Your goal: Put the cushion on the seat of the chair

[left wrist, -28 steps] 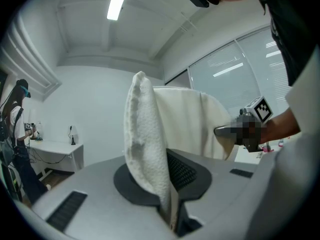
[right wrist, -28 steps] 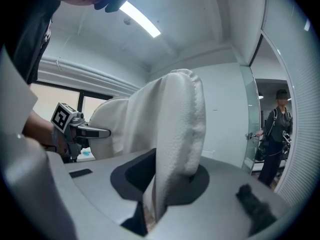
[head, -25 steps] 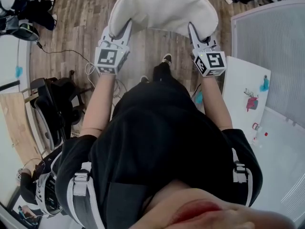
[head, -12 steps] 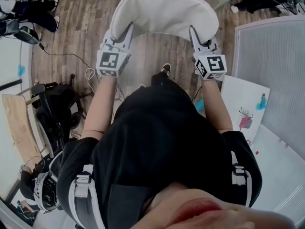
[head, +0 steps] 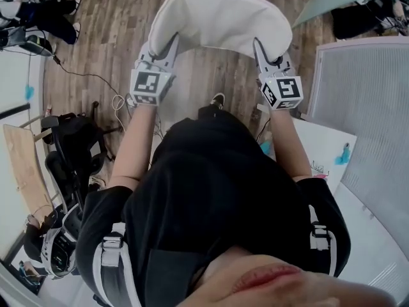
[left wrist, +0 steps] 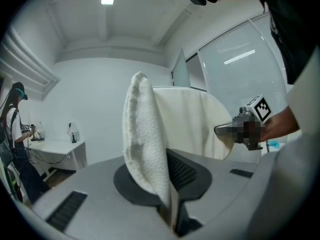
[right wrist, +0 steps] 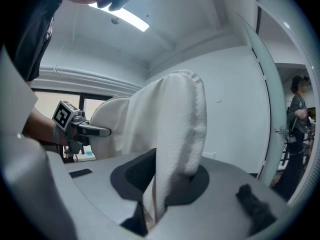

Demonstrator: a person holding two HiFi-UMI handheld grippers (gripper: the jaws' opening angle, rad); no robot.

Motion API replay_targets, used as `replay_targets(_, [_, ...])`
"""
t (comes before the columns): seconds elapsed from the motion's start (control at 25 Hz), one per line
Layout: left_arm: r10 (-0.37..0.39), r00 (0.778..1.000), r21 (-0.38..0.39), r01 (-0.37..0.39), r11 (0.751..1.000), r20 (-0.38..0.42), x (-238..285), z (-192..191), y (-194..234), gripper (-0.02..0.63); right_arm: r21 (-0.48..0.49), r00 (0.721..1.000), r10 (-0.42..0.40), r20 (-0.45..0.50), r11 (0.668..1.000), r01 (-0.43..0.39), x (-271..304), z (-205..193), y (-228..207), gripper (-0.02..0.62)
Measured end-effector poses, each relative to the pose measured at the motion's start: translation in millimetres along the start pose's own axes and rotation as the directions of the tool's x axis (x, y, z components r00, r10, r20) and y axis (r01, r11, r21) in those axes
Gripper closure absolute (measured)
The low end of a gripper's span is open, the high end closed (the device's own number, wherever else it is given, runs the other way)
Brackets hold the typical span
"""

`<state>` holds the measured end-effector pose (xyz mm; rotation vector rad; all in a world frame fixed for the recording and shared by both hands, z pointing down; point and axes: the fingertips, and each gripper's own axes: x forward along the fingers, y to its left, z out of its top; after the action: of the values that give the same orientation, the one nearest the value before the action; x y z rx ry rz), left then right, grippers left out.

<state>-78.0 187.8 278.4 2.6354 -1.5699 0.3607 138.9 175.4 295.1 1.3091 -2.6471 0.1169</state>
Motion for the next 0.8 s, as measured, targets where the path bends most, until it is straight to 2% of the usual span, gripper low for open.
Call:
replay_targets(0.44, [0.034,0.999,0.013,-0.034,0.999,-0.019,48.3,1.7,-0.5,0.554,0.022,0.999,0.032,-0.005,0.999,-0.031,23.5,-7.8,-44.0,0.538])
replay_targets(0.8, [0.012,1.0,0.003,-0.012,1.0,-0.022,100.9,-9.5,42.3,0.554,0.029,1.0,0.019,-0.012,0.999,-0.019,80.5,-17.8,-67.5,0.538])
